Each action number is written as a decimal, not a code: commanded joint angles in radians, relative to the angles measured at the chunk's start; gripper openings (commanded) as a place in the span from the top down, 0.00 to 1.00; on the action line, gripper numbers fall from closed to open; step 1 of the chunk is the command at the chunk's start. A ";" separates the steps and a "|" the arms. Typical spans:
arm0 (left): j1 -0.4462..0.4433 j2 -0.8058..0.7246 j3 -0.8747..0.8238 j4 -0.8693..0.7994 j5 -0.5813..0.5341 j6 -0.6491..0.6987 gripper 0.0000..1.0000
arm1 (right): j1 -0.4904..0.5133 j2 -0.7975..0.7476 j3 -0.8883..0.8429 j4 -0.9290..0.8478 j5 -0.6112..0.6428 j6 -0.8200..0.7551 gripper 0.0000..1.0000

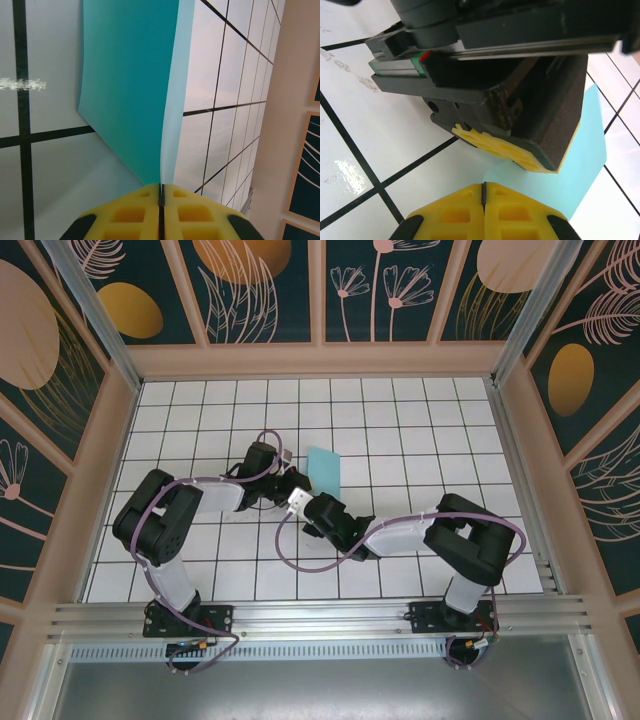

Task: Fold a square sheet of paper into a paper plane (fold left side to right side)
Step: Third fold the triangle at the center of the table.

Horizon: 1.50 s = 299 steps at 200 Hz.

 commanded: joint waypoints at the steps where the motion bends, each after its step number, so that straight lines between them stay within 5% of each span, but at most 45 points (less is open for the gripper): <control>1: -0.002 -0.045 -0.006 -0.007 0.008 0.017 0.83 | -0.009 0.015 0.016 -0.021 -0.028 -0.003 1.00; 43: 0.047 -0.139 0.005 -0.132 -0.004 0.107 0.52 | -0.026 0.004 0.003 -0.030 -0.083 0.026 1.00; 74: 0.090 -0.196 0.043 -0.257 -0.041 0.194 0.41 | -0.035 0.002 -0.005 -0.031 -0.095 0.040 1.00; 118: 0.099 -0.081 0.240 -0.274 0.043 0.254 0.56 | -0.045 0.005 -0.007 -0.024 -0.119 0.067 1.00; 193: 0.039 0.287 0.580 -0.383 0.070 0.340 0.62 | -0.047 0.034 0.010 -0.031 -0.132 0.107 1.00; 299: 0.027 0.443 0.626 -0.447 0.024 0.396 0.67 | -0.135 -0.014 0.031 -0.095 -0.322 0.193 1.00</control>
